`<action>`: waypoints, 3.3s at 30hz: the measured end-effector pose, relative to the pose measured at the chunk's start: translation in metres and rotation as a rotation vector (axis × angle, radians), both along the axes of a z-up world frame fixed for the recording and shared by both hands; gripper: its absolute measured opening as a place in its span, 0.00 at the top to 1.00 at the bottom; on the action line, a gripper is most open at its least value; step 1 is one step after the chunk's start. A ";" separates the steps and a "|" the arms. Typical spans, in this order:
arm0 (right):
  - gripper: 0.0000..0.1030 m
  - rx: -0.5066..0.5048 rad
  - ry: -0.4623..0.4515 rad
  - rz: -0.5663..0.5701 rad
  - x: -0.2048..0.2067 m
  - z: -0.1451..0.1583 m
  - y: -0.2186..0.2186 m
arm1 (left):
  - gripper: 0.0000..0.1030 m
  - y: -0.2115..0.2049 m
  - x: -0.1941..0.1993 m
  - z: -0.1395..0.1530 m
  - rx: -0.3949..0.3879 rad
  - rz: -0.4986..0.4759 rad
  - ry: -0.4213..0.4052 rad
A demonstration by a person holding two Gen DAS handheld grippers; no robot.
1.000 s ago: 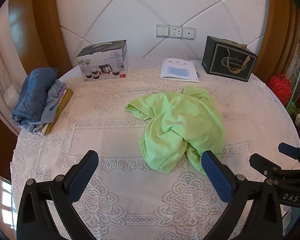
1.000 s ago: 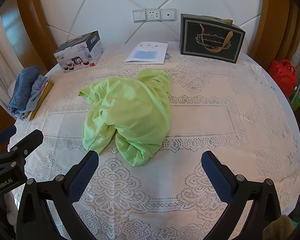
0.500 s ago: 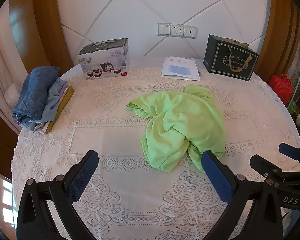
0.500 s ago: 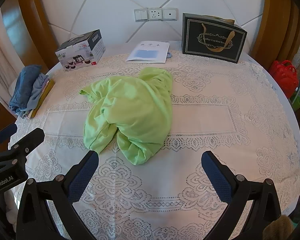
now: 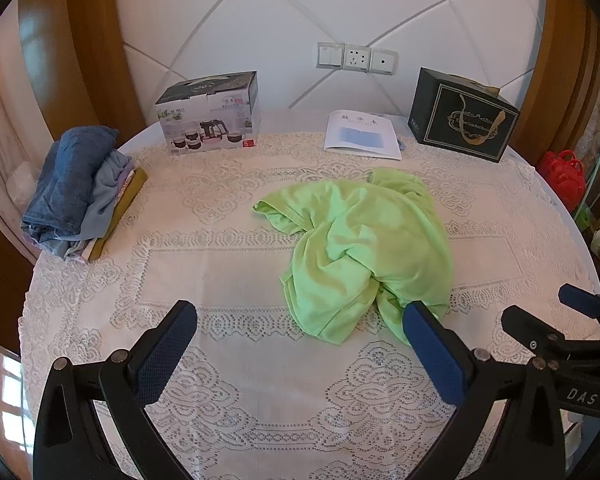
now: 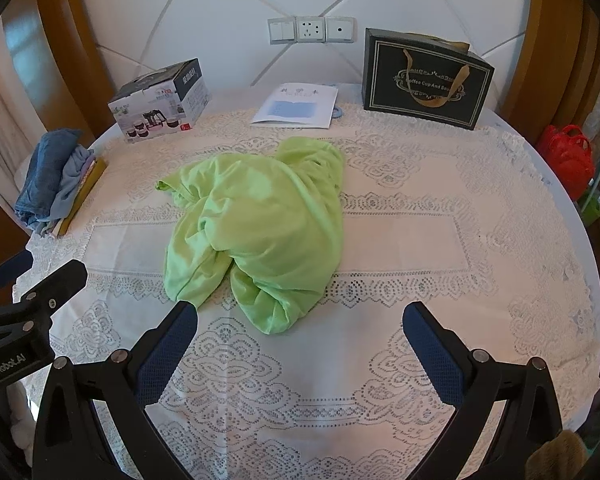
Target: Fold clothes
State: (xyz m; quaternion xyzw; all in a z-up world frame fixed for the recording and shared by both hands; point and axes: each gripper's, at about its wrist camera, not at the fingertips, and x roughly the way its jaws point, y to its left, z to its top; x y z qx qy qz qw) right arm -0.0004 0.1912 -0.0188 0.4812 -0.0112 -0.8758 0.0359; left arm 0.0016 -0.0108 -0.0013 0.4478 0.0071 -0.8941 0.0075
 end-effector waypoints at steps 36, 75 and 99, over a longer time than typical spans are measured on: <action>0.00 -0.041 -0.178 0.004 -0.080 -0.075 0.014 | 0.04 -0.004 -0.101 -0.112 0.017 -0.058 -0.210; 0.10 0.004 -0.184 -0.180 -0.015 -0.085 0.120 | 0.54 -0.015 -0.161 -0.145 0.098 -0.066 -0.271; 0.33 -0.311 -0.238 0.278 -0.034 -0.070 0.025 | 0.98 -0.140 -0.062 -0.013 -0.006 0.232 0.018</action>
